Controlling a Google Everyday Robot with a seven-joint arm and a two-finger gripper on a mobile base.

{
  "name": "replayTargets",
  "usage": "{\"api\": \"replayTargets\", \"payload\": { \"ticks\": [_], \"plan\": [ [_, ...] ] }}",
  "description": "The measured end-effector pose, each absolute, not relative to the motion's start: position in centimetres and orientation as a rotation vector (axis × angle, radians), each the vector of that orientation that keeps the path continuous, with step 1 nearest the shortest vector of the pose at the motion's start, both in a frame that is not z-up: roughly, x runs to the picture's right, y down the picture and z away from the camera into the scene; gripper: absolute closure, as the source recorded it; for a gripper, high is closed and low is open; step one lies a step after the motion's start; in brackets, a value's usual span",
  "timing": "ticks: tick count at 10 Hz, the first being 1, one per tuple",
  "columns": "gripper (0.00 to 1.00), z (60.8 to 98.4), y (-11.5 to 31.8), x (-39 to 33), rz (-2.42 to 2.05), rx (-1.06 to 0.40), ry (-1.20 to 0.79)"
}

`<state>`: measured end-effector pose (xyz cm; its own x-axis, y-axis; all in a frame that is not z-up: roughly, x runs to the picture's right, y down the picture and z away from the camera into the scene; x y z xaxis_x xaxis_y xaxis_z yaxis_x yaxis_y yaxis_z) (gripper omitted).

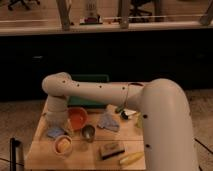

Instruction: Place apple in paper cup

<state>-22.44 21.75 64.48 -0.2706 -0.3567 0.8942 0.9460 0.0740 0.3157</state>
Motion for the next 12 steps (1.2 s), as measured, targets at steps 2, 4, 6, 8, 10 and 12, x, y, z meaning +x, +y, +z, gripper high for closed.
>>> {"api": "replayTargets", "payload": {
  "ticks": [2,4,6,8,10,12],
  "plan": [
    [0.20,64.5,21.6,-22.5,-1.475,-0.696,-1.214],
    [0.20,64.5,21.4,-22.5,-1.479,-0.697,-1.216],
    [0.20,64.6,21.2,-22.4,-1.478,-0.701,-1.217],
    [0.20,64.8,20.9,-22.2,-1.478,-0.706,-1.215],
    [0.20,64.9,20.5,-22.2,-1.480,-0.713,-1.212],
    [0.20,65.1,20.1,-22.1,-1.482,-0.726,-1.207]
  ]
}}
